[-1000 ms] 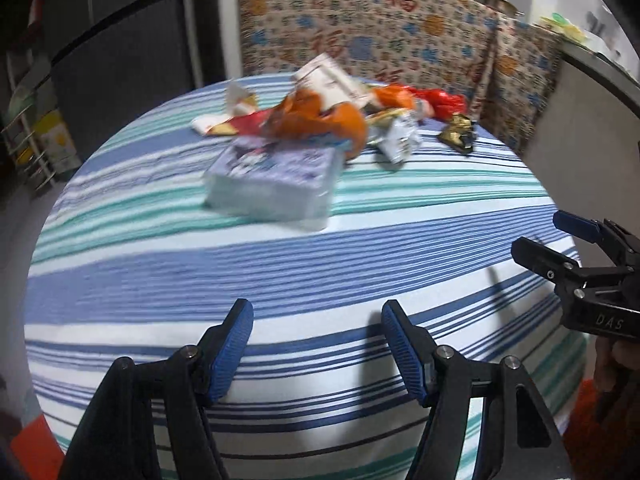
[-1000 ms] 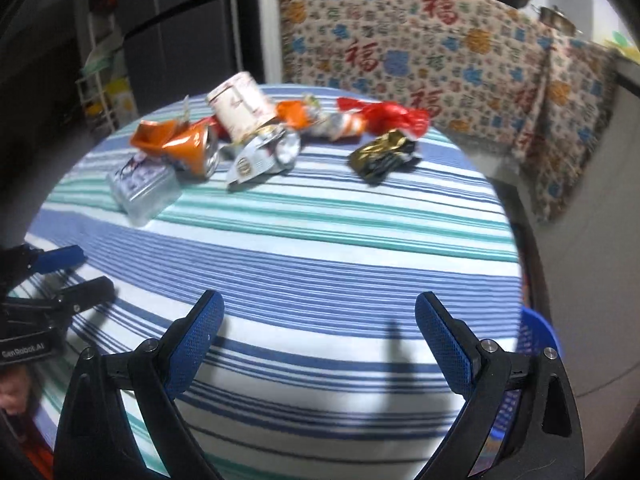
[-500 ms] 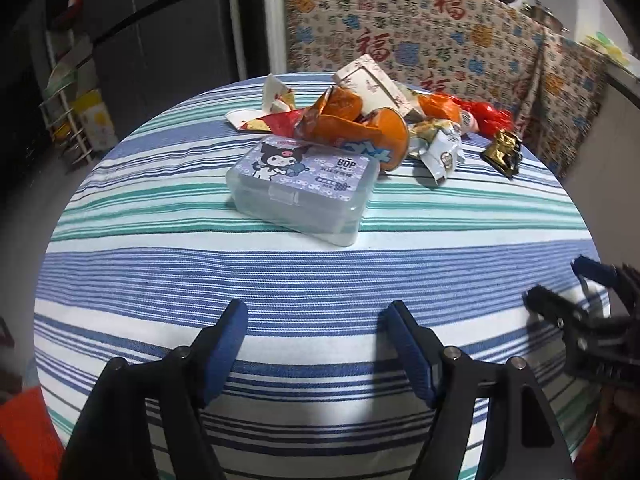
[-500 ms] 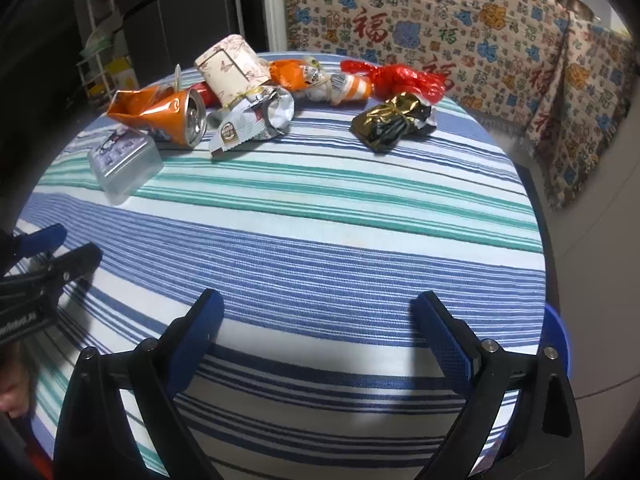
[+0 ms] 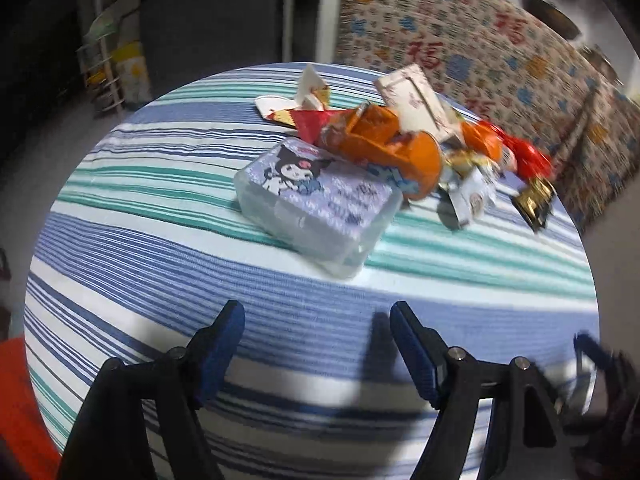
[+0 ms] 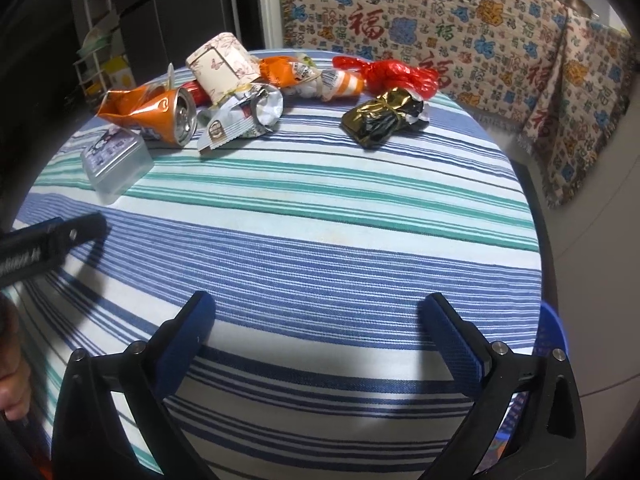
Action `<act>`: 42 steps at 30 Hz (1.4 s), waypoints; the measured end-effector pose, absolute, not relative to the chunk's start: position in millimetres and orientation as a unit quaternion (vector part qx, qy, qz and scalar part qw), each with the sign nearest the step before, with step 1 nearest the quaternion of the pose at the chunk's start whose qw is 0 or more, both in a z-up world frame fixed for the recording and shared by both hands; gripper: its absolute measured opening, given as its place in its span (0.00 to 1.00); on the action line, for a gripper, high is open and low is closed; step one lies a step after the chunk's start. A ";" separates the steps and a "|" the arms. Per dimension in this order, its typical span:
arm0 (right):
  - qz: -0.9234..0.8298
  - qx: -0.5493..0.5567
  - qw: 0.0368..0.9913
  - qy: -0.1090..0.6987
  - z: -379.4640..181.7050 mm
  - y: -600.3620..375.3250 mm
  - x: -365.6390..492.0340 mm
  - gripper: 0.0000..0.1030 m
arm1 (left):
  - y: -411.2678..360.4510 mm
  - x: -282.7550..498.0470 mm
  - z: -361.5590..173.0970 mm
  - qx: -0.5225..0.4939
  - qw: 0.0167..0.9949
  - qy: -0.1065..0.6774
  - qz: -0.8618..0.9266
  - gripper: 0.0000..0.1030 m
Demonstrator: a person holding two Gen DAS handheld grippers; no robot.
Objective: Collect trash
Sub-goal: 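Move both open tools back over the table, then grasp the clear plastic box with the left tool while the right tool grasps the gold wrapper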
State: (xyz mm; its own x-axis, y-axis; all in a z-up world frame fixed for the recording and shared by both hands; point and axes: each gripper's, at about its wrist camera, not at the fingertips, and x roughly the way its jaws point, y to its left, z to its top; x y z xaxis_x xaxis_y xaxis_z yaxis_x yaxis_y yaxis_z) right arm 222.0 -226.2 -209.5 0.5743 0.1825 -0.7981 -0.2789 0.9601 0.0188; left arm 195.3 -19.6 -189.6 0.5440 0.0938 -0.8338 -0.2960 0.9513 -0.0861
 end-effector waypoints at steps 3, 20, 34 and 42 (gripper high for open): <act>0.130 -0.055 0.886 0.442 -209.4 -225.8 222.1 1.00 | -23.4 205.1 -191.3 -0.104 0.872 0.458 0.135 0.75; 0.131 -0.057 0.885 0.444 -210.0 -224.7 226.0 1.00 | 62.0 192.8 -186.5 -0.093 0.879 0.461 0.081 0.75; 0.130 -0.057 0.885 0.444 -210.9 -224.3 225.8 1.00 | 42.3 269.3 -185.5 -0.090 0.869 0.480 0.079 0.75; 0.134 -0.058 0.885 0.442 -211.1 -224.0 225.9 1.00 | 53.6 245.9 -189.9 -0.046 0.882 0.467 0.046 0.63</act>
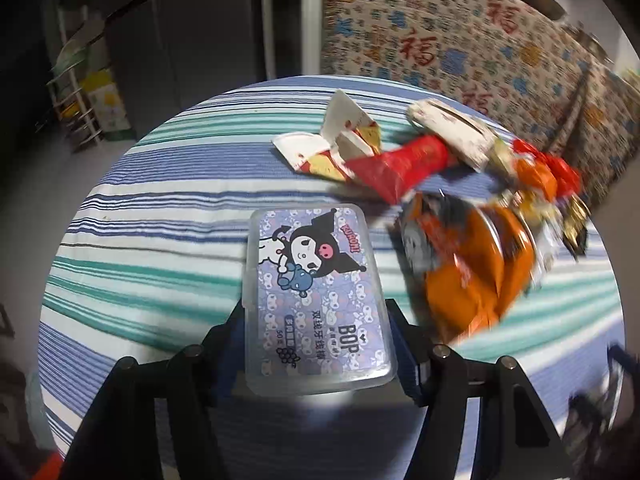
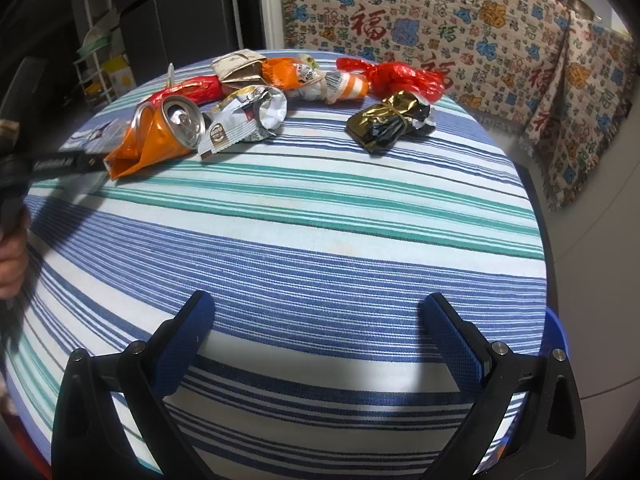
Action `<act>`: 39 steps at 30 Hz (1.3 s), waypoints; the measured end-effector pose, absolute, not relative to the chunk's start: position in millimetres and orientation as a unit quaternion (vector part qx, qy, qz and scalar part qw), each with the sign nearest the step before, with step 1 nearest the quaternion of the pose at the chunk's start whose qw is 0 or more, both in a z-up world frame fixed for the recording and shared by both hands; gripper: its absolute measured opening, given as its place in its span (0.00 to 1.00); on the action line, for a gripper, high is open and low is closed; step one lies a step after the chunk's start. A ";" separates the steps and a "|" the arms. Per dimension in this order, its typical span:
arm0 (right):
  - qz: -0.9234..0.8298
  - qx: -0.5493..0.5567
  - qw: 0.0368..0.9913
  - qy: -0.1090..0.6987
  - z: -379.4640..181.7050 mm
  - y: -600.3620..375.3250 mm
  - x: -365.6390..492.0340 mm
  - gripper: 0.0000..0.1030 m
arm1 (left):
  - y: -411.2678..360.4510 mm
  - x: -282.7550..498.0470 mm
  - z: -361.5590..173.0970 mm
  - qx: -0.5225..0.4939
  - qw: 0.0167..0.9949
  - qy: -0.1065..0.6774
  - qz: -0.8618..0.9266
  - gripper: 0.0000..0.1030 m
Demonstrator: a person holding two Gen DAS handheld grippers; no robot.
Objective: Collect trash
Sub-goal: 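Grasp the clear plastic box with the left tool while the right tool grasps the gold wrapper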
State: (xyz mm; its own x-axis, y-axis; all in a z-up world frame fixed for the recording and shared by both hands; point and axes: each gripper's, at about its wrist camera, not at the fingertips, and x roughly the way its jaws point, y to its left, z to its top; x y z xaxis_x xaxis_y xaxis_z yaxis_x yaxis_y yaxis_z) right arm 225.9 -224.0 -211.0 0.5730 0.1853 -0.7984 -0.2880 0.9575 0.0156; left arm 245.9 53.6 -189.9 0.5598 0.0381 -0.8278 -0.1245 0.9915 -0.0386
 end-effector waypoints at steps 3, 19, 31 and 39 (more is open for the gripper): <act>0.134 -0.058 0.885 0.442 -211.2 -224.0 225.8 1.00 | 56.2 225.0 -190.0 -0.031 0.883 0.468 0.006 0.63; 0.051 -0.005 0.888 0.457 -211.6 -261.4 260.0 0.99 | 65.8 208.2 -198.2 0.002 0.894 0.449 -0.007 0.86; -0.008 0.125 0.877 0.463 -199.9 -258.5 375.3 0.67 | 67.0 212.5 -198.7 0.002 0.892 0.451 -0.004 0.90; 0.106 0.041 0.875 0.470 -192.8 -257.7 328.8 0.39 | 71.1 214.6 -200.2 0.001 0.892 0.453 -0.005 0.93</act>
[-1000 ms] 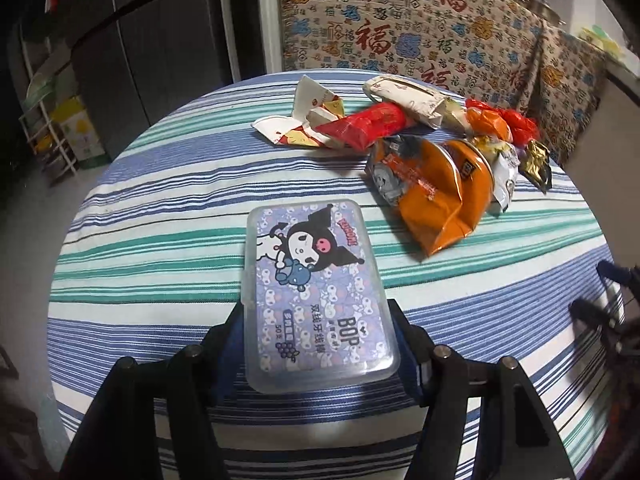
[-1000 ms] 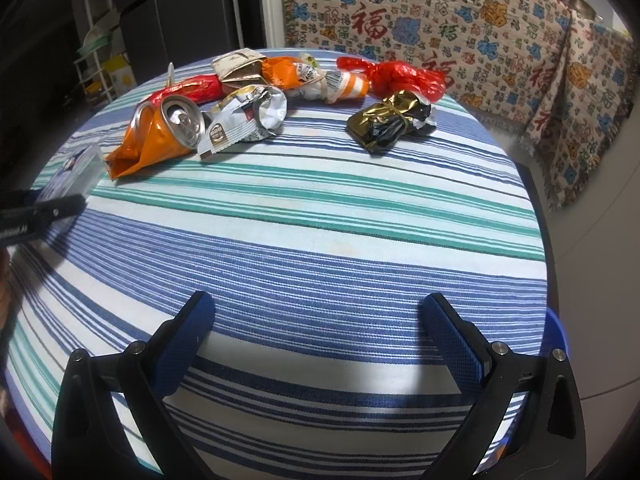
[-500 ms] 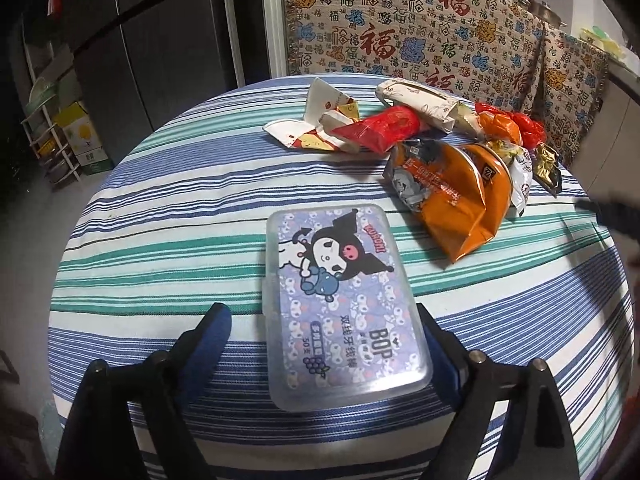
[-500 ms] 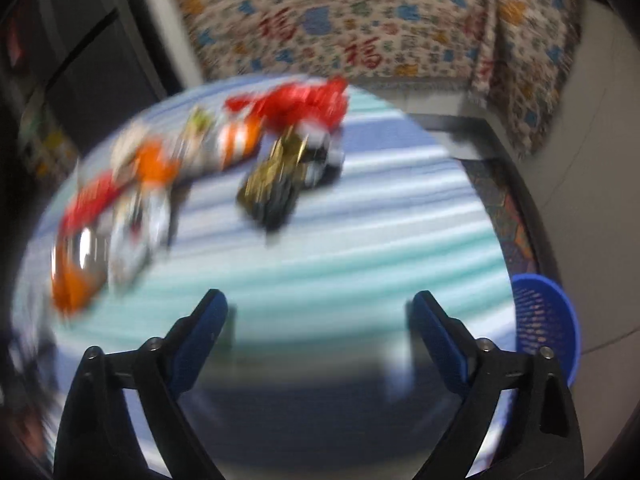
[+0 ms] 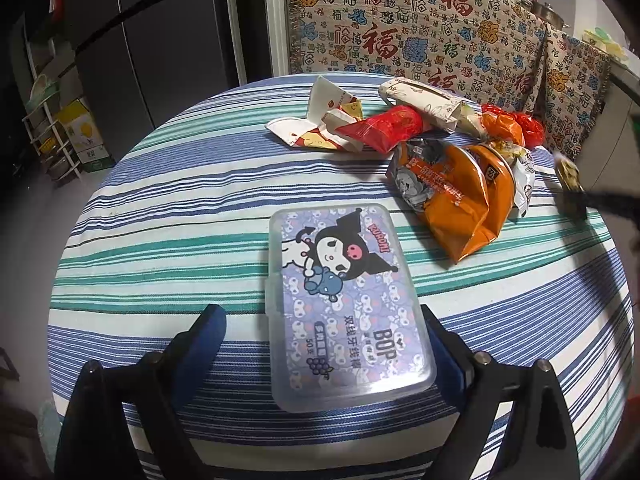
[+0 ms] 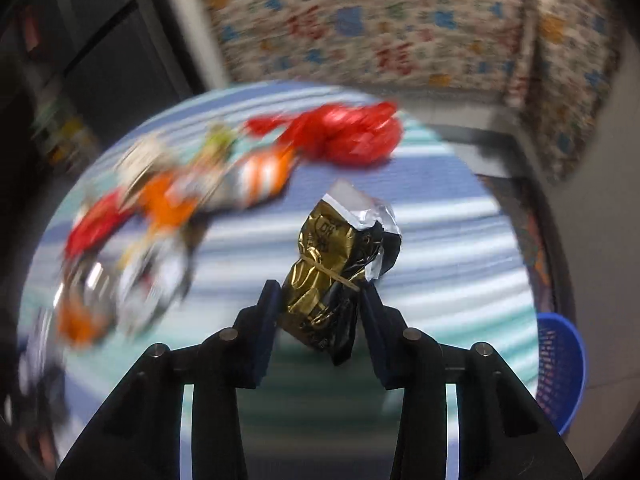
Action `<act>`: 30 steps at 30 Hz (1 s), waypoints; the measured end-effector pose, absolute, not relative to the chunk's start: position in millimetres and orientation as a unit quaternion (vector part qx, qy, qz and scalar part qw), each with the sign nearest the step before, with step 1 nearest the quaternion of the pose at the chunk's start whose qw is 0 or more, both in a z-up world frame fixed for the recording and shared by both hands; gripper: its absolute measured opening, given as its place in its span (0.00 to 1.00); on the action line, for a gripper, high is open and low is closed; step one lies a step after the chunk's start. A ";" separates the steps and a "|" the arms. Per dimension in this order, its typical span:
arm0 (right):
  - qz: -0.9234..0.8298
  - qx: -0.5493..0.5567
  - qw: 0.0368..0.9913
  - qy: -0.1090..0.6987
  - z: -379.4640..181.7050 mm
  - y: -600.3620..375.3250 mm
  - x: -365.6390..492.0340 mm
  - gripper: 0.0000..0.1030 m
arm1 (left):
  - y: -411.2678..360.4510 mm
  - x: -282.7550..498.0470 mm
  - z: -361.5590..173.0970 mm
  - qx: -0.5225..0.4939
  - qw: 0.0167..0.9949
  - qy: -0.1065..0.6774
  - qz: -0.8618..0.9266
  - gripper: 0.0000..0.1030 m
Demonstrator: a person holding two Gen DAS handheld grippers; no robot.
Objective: Collect trash
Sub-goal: 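Grasp the clear plastic box with the left tool while the right tool grasps the gold wrapper, then carry the box and gold wrapper to the blue basket and release both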
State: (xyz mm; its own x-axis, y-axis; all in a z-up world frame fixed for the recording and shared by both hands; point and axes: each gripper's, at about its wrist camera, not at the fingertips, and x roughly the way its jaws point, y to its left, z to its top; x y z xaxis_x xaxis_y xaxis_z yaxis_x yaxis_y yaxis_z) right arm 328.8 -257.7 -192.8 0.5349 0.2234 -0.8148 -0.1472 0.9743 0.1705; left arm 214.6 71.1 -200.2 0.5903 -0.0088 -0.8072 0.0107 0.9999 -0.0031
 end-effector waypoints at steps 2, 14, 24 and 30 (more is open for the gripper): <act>0.160 0.024 0.860 0.484 -191.9 -253.2 298.2 0.40 | 69.2 214.7 -200.1 0.004 0.891 0.453 -0.005 0.95; 0.189 -0.016 0.855 0.482 -186.6 -264.8 235.5 0.66 | 78.7 208.7 -195.8 -0.023 0.890 0.452 -0.049 0.96; 0.172 0.059 0.849 0.497 -193.1 -271.4 254.6 0.71 | 76.1 207.0 -191.0 -0.046 0.888 0.451 -0.083 0.96; 0.175 0.078 0.846 0.497 -193.7 -263.8 256.7 0.71 | 65.5 210.5 -188.2 -0.011 0.895 0.443 -0.054 0.89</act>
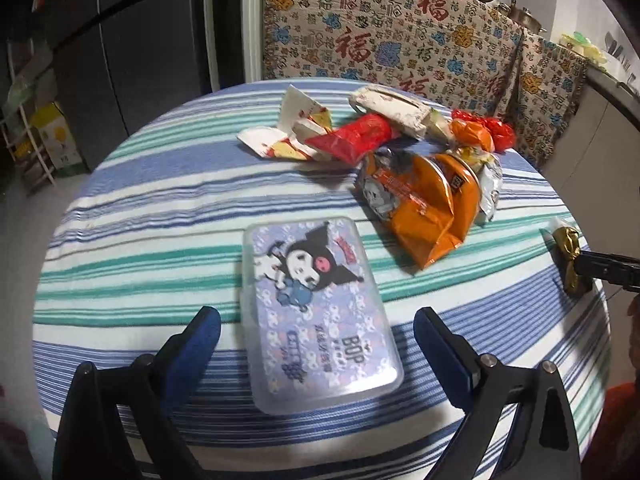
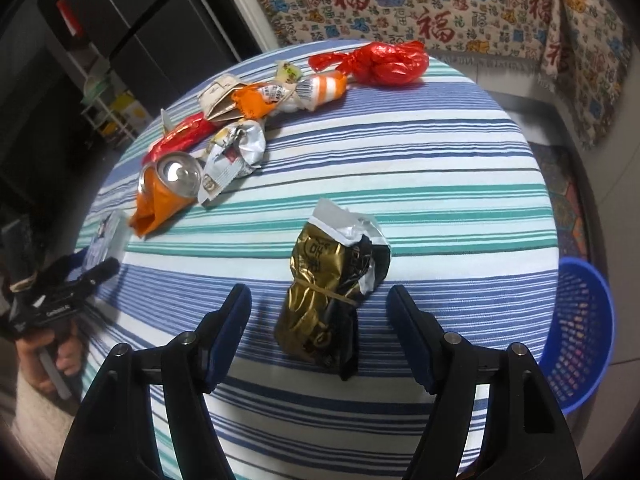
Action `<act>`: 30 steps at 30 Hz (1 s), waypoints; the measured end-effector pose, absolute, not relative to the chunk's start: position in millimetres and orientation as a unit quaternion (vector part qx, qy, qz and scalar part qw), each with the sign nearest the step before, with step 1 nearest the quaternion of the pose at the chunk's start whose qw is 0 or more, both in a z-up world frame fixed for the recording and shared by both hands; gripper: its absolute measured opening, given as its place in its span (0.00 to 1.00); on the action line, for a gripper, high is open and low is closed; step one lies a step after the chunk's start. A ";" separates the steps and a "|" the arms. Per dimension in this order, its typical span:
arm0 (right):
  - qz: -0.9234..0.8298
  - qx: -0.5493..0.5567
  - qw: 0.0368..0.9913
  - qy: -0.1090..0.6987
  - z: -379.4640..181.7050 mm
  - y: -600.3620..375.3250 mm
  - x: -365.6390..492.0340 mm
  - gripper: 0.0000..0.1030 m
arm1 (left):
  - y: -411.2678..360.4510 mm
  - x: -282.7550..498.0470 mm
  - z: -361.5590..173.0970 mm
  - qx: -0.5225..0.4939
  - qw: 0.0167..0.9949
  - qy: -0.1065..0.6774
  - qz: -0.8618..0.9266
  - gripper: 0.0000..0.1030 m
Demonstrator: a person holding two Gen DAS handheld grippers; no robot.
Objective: Collect trash
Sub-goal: 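Carry the box and gold wrapper to the blue basket and release both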
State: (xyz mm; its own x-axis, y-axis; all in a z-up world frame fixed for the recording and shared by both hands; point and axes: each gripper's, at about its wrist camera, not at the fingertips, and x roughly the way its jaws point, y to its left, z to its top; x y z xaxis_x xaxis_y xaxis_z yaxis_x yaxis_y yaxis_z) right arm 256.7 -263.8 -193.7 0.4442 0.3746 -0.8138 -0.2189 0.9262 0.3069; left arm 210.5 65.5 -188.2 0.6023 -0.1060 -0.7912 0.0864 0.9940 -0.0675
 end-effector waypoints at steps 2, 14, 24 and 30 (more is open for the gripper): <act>0.173 0.089 0.843 0.501 -195.9 -265.8 258.8 0.41 | 67.7 210.6 -186.4 -0.009 0.895 0.442 -0.054 0.64; 0.187 0.014 0.868 0.460 -165.3 -244.6 241.2 0.34 | 81.4 194.8 -161.2 -0.039 0.911 0.410 -0.037 0.64; 0.198 0.022 0.871 0.450 -164.5 -247.4 237.3 0.34 | 63.2 190.3 -146.3 -0.020 0.918 0.395 -0.018 0.63; 0.198 0.021 0.873 0.445 -162.9 -251.3 232.8 0.34 | 51.4 188.7 -140.8 -0.017 0.919 0.393 -0.025 0.63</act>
State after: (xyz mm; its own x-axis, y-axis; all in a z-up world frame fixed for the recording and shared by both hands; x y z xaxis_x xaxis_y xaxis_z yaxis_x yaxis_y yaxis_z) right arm 232.8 -251.3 -162.9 0.5254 0.3644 -0.7688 -0.3275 0.9206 0.2126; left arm 188.7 51.4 -140.8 0.6905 -0.0590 -0.7209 0.0318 0.9982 -0.0513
